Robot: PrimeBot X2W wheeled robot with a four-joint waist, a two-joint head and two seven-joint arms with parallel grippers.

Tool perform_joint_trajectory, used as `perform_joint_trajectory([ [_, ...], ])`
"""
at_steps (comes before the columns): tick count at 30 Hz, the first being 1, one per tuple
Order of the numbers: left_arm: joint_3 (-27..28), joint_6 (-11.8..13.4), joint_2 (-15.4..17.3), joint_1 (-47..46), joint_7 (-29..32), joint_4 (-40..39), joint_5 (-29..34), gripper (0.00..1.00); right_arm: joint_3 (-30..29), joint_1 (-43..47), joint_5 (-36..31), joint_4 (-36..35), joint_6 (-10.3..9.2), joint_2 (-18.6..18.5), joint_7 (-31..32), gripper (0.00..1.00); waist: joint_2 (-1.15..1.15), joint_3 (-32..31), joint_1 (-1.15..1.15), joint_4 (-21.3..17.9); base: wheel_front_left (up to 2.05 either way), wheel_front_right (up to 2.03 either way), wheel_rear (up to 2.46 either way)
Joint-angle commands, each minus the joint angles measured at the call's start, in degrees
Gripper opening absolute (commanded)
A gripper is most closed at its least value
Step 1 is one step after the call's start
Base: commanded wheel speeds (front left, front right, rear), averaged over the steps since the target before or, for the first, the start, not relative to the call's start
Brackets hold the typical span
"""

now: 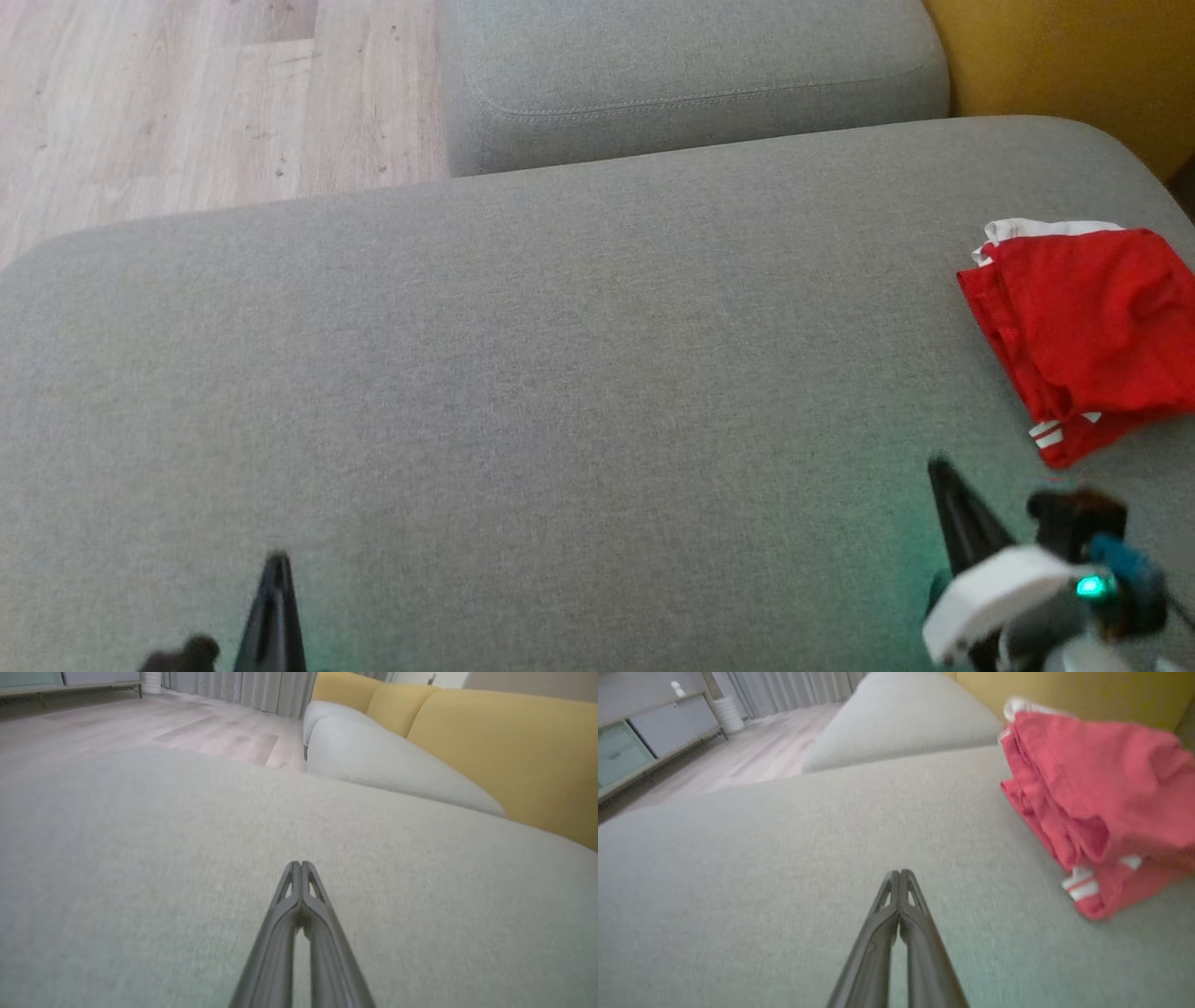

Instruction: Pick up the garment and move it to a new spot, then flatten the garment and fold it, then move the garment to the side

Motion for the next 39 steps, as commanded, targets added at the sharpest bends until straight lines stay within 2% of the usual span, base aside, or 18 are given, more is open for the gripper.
perform_joint_trajectory([
  [1,0.0,0.0,-0.2,0.8,0.0,1.5,0.0,0.00,0.1,1.2,0.0,1.7,0.00,0.0,0.0,0.00,0.00,0.0,0.00,0.0,0.00,0.00,0.00],
  [39,2.0,-0.3,-0.6,-2.3,6.2,-0.8,-21.8,0.00,-3.0,-0.9,23.4,1.9,-0.01,1.3,1.6,0.00,0.00,0.2,0.00,0.9,0.00,0.00,0.00],
])
